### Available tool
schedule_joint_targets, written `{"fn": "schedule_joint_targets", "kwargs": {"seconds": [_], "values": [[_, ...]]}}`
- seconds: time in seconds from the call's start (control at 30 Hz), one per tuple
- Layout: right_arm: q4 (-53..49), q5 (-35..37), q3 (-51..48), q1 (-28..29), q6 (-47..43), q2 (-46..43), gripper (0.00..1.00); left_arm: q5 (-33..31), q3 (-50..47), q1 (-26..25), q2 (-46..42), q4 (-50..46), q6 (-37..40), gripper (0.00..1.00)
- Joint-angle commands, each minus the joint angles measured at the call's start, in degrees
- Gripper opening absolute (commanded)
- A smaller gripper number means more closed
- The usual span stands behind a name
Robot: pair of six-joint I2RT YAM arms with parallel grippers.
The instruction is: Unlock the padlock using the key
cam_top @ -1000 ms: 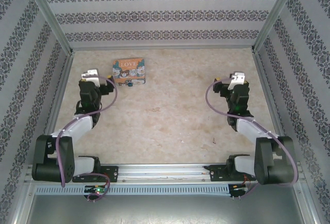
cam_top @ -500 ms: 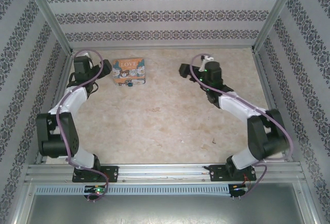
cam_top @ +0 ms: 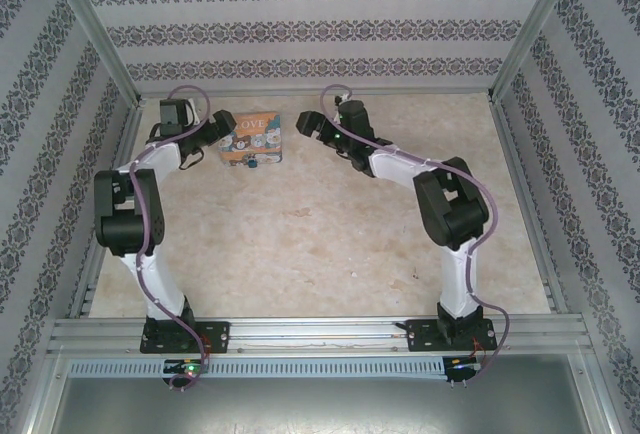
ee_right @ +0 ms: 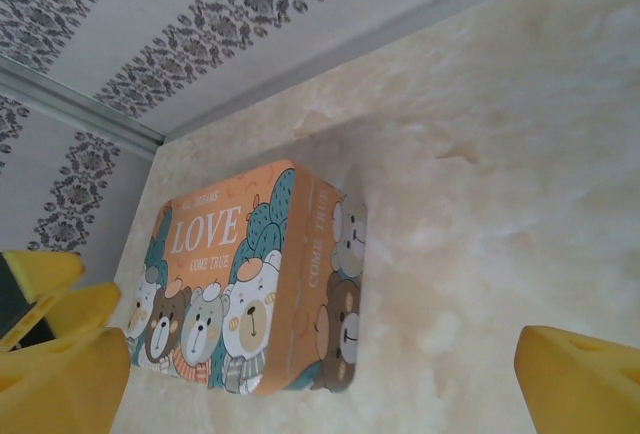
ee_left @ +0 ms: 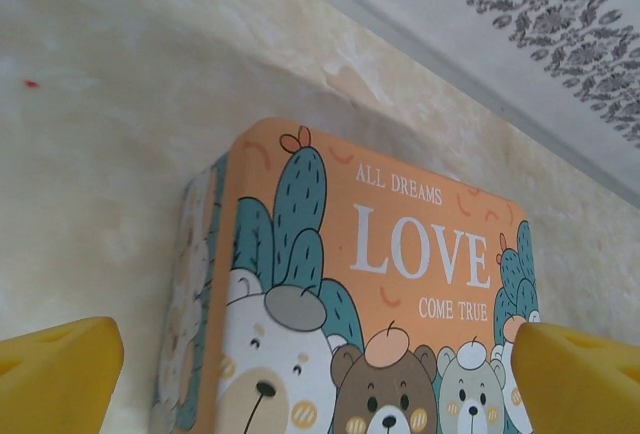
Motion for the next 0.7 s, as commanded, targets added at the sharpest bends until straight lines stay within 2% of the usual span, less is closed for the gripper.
{"fn": "schedule_joint_targets", "kwargs": {"seconds": [0.0,0.2,0.4,0.67], "values": [[-2.06,-2.32,6.99,1.56,3.42,4.70,0.98,6.13,3.53,0.51,3.05,0.14,-0.95,1.00],[-5.52,-4.87,16.02,3.16,4.91,11.95,0.98,10.28,5.19,-0.01,6.65,0.94,-1.37,1.00],[-9.65,-8.89,23.50,3.95,4.39,17.03,0.98,11.49,4.87,-1.59,7.60,1.23,-1.36,1.00],[-11.54,-13.78,23.46,4.48,1.08,16.22,0.99,13.84,5.24,-4.68,7.27,-0.62,1.16,1.00]]}}
